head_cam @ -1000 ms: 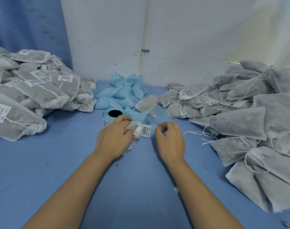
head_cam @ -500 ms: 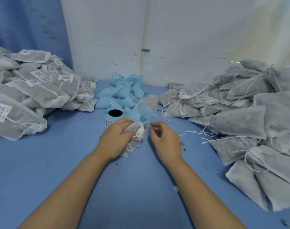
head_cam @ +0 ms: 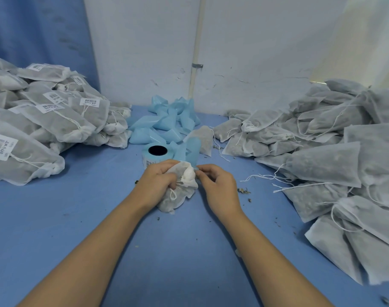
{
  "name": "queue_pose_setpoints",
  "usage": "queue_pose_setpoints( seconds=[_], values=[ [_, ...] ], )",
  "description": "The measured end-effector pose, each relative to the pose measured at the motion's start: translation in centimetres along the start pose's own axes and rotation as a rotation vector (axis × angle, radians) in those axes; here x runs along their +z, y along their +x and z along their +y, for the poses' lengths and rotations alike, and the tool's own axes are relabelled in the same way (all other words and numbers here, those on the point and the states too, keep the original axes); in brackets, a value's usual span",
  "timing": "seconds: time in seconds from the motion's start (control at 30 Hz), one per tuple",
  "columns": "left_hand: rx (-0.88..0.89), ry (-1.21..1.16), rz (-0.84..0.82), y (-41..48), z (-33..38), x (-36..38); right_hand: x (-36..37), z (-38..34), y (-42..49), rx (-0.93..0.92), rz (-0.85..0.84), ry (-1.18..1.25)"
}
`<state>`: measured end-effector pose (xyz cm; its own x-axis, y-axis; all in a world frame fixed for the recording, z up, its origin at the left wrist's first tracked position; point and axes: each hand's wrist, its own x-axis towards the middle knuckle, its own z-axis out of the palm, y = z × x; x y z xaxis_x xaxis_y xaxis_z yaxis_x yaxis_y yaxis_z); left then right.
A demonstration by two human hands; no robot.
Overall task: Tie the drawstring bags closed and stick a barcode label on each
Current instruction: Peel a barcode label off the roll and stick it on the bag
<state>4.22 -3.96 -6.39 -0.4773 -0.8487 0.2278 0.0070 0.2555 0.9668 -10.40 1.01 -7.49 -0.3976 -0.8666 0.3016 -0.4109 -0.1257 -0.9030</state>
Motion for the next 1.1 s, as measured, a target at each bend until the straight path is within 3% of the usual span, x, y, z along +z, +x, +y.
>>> queue_pose_setpoints(
  seconds=[0.2, 0.37, 0.5, 0.7, 1.1],
  values=[
    [0.005, -0.011, 0.019, 0.1, -0.2, 0.0, -0.3, 0.0, 0.2, 0.070, 0.036, 0.161],
    [0.000, -0.005, 0.097, 0.2, -0.2, -0.1, -0.8, 0.2, 0.3, 0.115, 0.246, 0.195],
    [-0.011, 0.008, 0.139, 0.2, -0.3, -0.1, -0.7, -0.1, 0.3, 0.166, 0.349, 0.382],
    [0.033, -0.037, 0.156, 0.3, 0.0, -0.1, -0.6, -1.3, -0.5, 0.087, 0.247, 0.455],
    [0.054, -0.133, 0.296, 0.4, 0.0, -0.3, 0.3, -2.1, -1.0, 0.243, 0.131, 0.603]
  ],
)
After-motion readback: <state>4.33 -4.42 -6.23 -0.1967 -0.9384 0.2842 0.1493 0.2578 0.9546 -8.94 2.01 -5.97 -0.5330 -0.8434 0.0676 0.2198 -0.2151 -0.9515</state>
